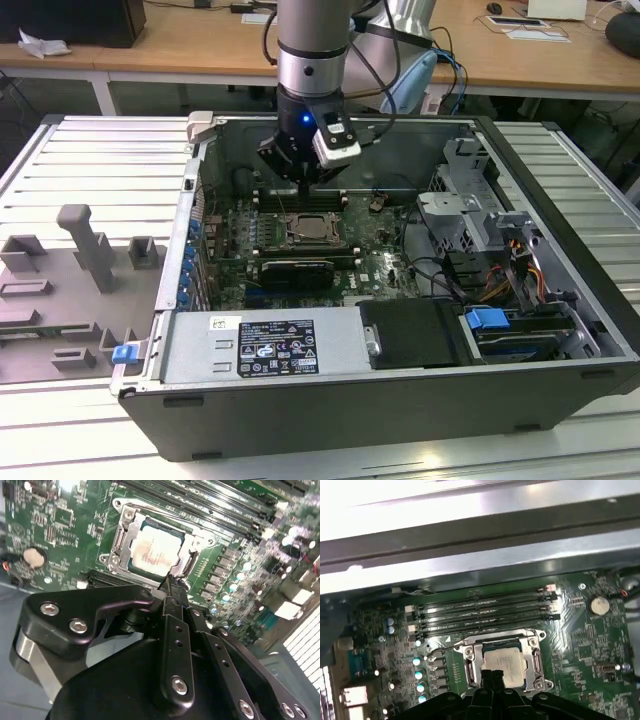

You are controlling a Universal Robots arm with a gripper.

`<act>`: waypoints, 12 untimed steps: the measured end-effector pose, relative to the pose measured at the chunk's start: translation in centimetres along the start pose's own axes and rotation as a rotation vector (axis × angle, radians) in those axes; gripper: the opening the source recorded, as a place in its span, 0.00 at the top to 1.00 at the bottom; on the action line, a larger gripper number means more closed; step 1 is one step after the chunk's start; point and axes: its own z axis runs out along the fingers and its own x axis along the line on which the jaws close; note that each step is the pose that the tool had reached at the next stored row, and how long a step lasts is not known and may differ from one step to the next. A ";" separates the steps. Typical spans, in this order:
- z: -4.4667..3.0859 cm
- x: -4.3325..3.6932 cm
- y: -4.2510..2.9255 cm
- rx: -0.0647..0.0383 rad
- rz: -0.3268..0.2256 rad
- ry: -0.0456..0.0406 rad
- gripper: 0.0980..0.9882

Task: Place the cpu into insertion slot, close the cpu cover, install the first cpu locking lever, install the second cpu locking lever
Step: 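Install the first cpu locking lever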

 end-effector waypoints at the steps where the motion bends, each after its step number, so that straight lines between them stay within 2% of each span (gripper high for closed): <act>1: 0.00 0.00 0.00 0.000 -0.019 0.0004 0.99; 2: 0.00 0.00 0.00 0.000 -0.068 0.0015 0.99; 3: 0.00 0.00 0.00 0.000 -0.089 0.0019 0.99; 6: 0.01 0.32 -0.04 0.000 -0.110 0.0023 0.99; 12: 0.00 3.41 -0.40 0.000 -0.114 0.0024 0.99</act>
